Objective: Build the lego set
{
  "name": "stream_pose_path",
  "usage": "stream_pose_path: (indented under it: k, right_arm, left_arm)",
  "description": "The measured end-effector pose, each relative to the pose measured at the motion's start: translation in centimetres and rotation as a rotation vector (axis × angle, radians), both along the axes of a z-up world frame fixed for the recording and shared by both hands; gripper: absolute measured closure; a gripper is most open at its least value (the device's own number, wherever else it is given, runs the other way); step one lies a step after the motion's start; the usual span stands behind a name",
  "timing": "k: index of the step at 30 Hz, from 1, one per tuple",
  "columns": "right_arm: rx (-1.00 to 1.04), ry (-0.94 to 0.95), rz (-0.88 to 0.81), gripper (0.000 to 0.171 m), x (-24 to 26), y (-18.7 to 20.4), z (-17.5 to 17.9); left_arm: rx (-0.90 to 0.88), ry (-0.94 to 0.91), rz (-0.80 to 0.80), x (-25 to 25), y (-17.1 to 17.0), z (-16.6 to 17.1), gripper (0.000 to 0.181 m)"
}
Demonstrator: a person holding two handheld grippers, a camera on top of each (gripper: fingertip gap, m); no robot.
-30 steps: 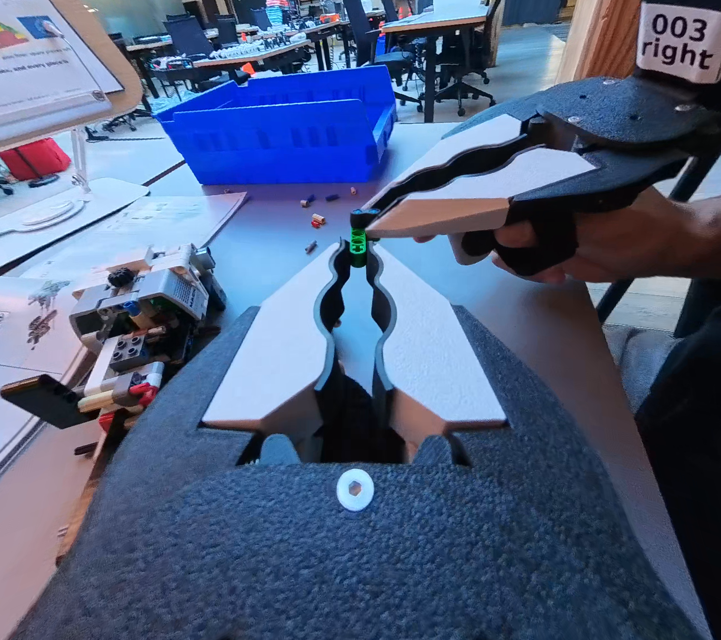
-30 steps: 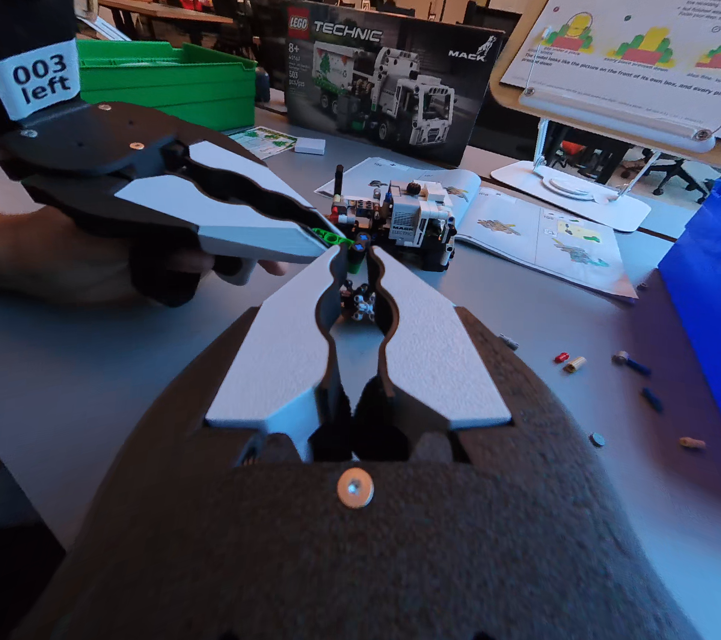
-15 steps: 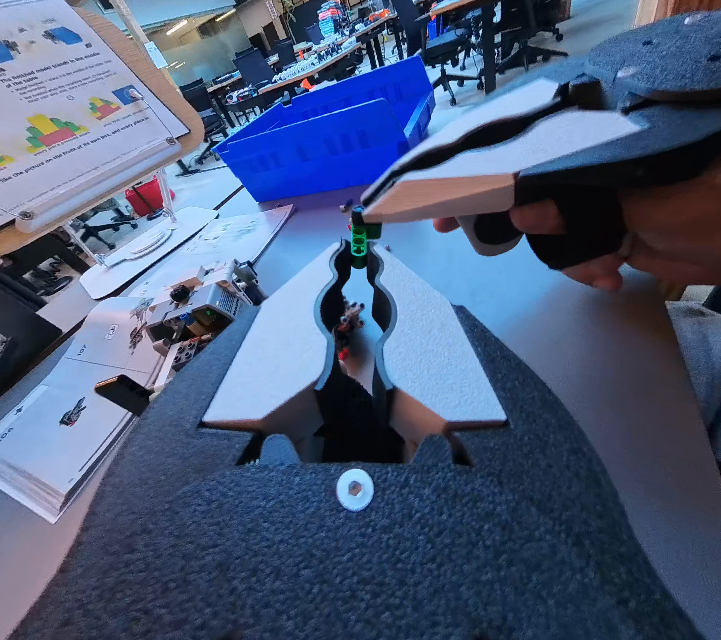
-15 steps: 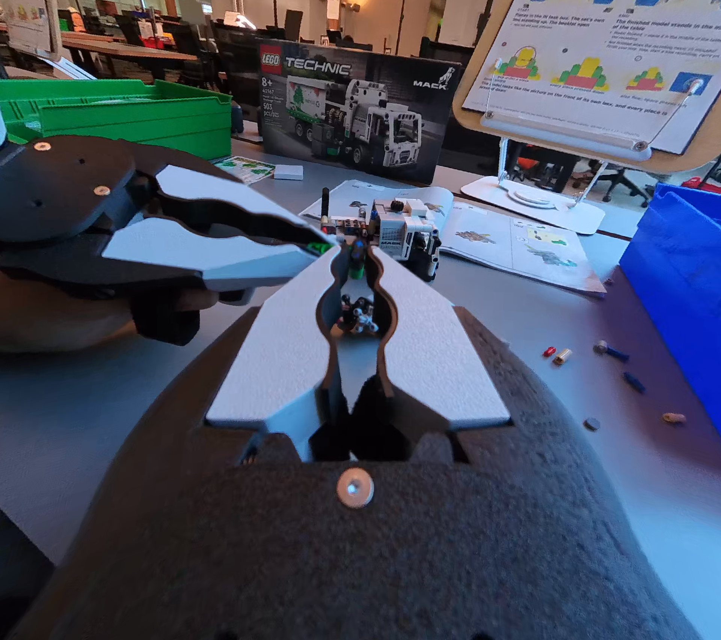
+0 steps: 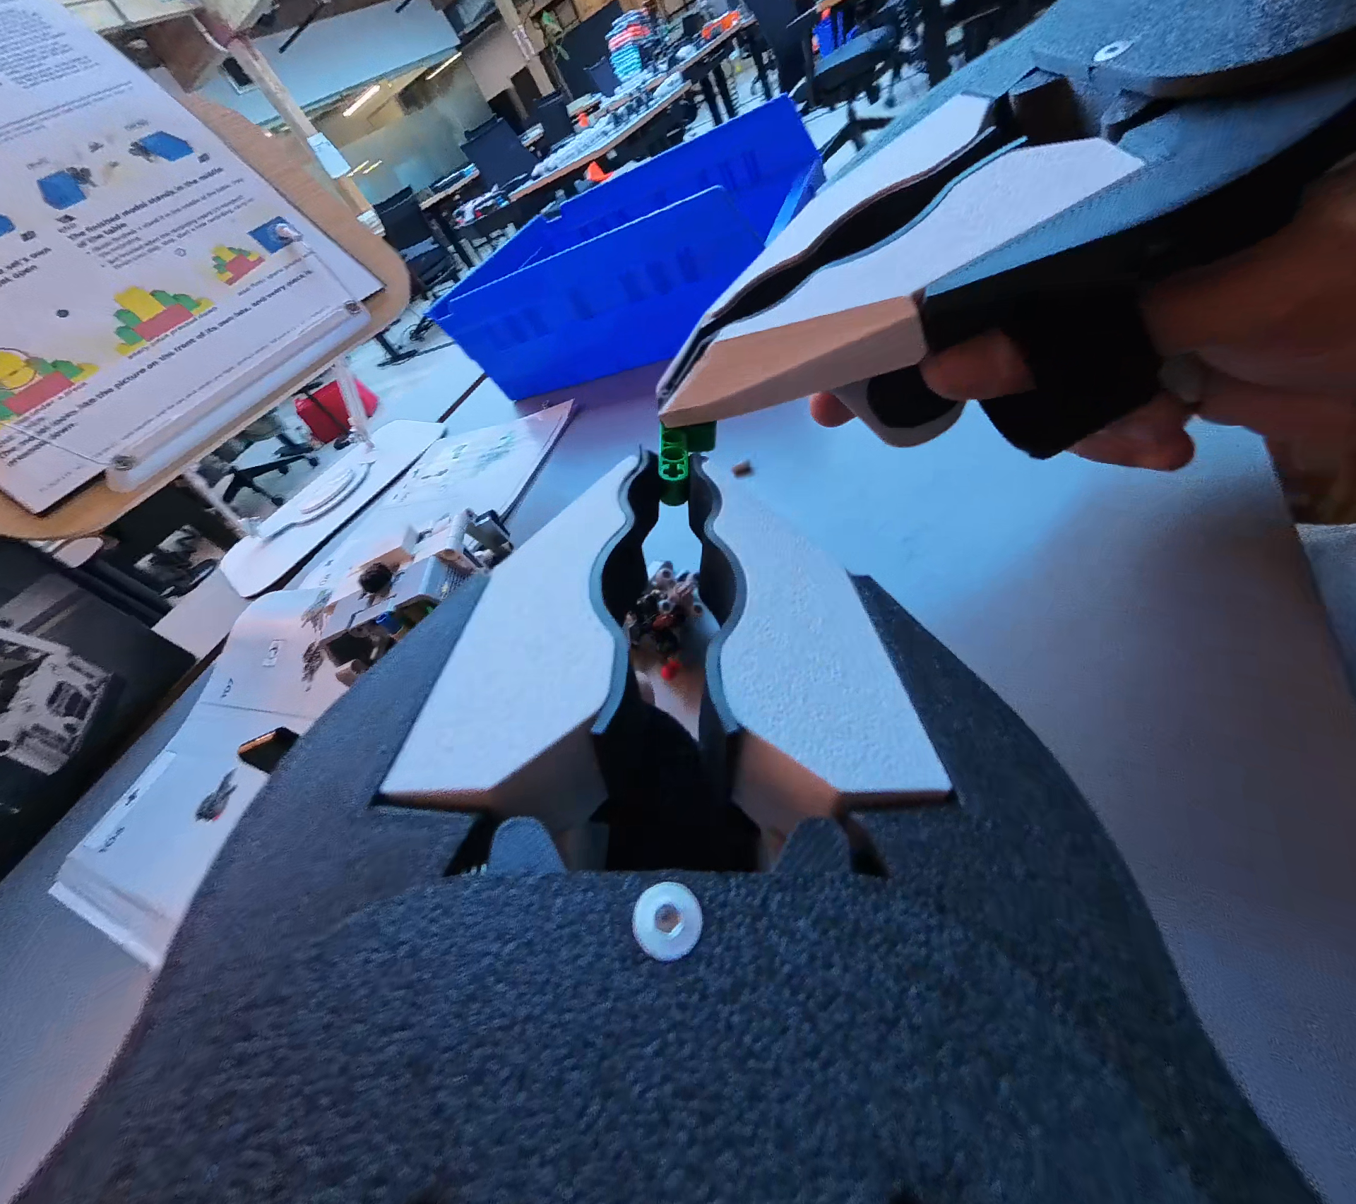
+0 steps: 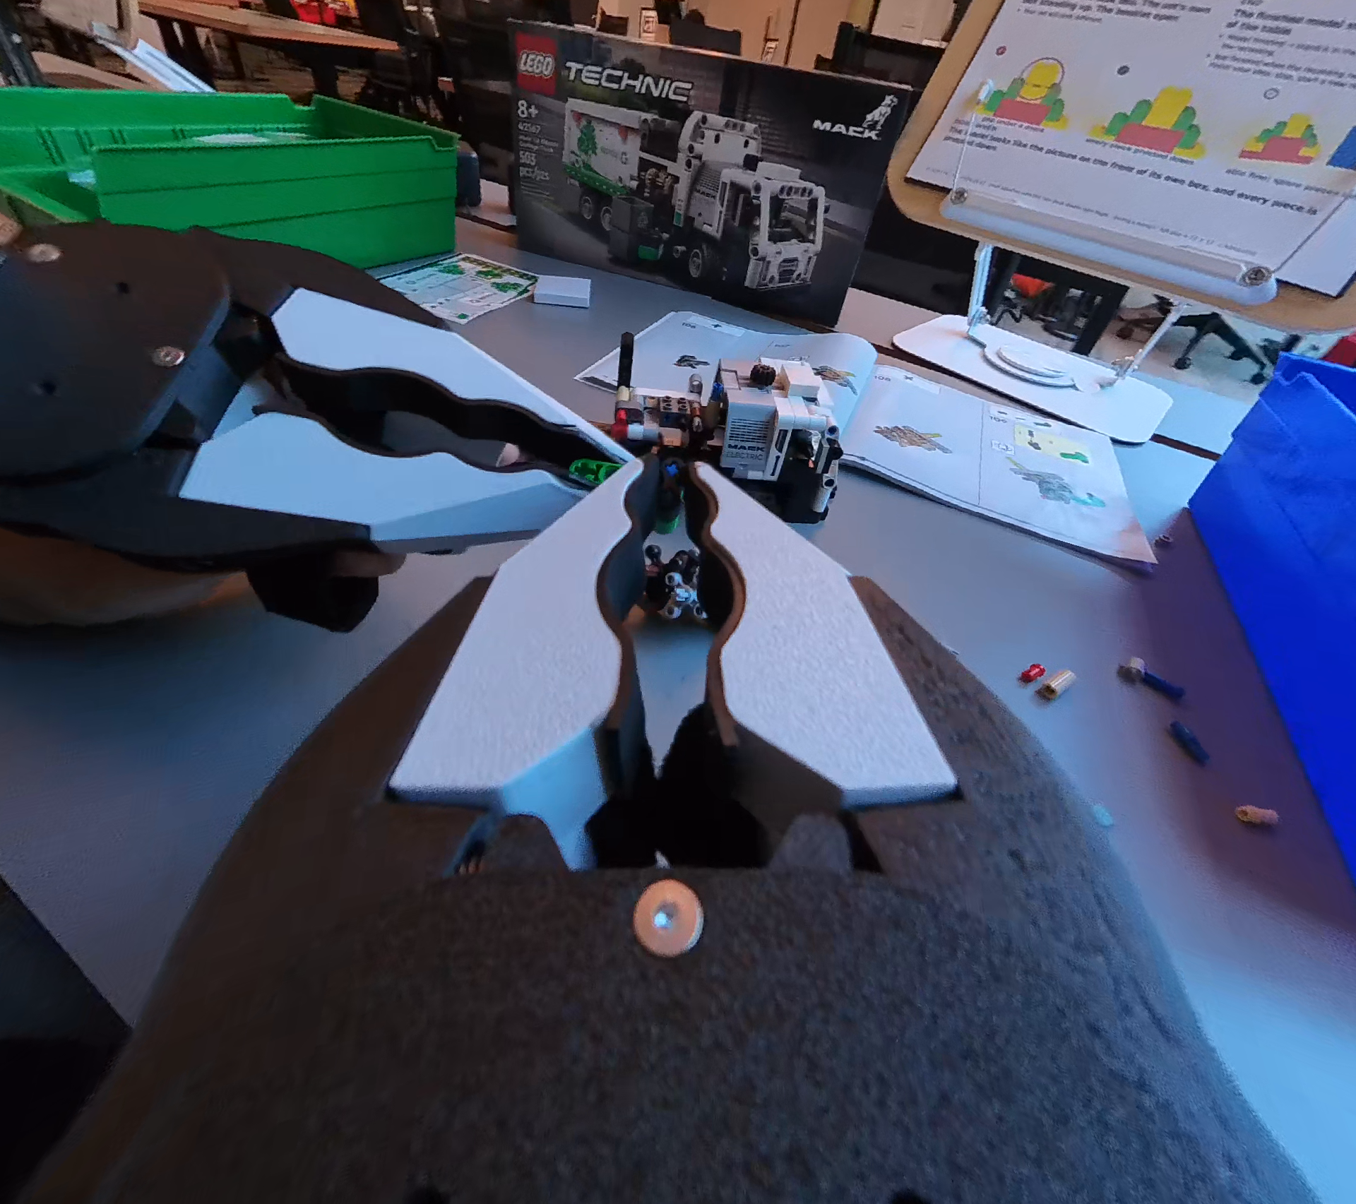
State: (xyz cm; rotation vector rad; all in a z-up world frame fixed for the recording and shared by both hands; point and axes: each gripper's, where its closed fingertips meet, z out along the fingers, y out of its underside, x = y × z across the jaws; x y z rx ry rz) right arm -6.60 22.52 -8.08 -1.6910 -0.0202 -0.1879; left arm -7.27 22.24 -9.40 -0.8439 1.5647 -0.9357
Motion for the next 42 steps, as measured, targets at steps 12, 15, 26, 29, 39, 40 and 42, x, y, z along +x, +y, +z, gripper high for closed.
stream_pose_path:
  k: [12,15,26,29,39,40,42]
  right_arm:
    - [-0.028,0.046,0.241,0.166,-0.4,-0.8,0.0]
    - [-0.053,0.037,0.250,0.166,-0.2,-0.6,-0.5]
    - [0.007,0.968,0.719,0.135,-1.3,-2.1,1.4]
    - [-0.013,1.070,0.840,0.138,-2.3,-2.5,1.4]
    - [0.011,1.151,0.872,0.156,-2.8,-2.6,1.1]
    - [0.014,1.167,0.880,0.156,-2.8,-2.7,1.2]
    - [0.023,1.195,0.885,0.156,-2.8,-2.7,1.3]
  left_arm:
    - [-0.025,0.014,-0.162,-0.3,-1.0,0.1,0.176]
    - [-0.010,0.036,-0.158,-0.1,-0.9,-0.3,0.176]
    - [0.040,-0.100,-0.194,-0.8,-1.4,1.5,0.176]
    - [0.060,-0.121,-0.216,-1.1,-1.9,1.7,0.176]
    - [0.120,-0.152,-0.223,-1.4,-2.5,1.7,0.176]
    - [0.129,-0.160,-0.225,-1.4,-2.6,1.8,0.176]
    - [0.143,-0.171,-0.219,-1.5,-2.6,2.0,0.176]
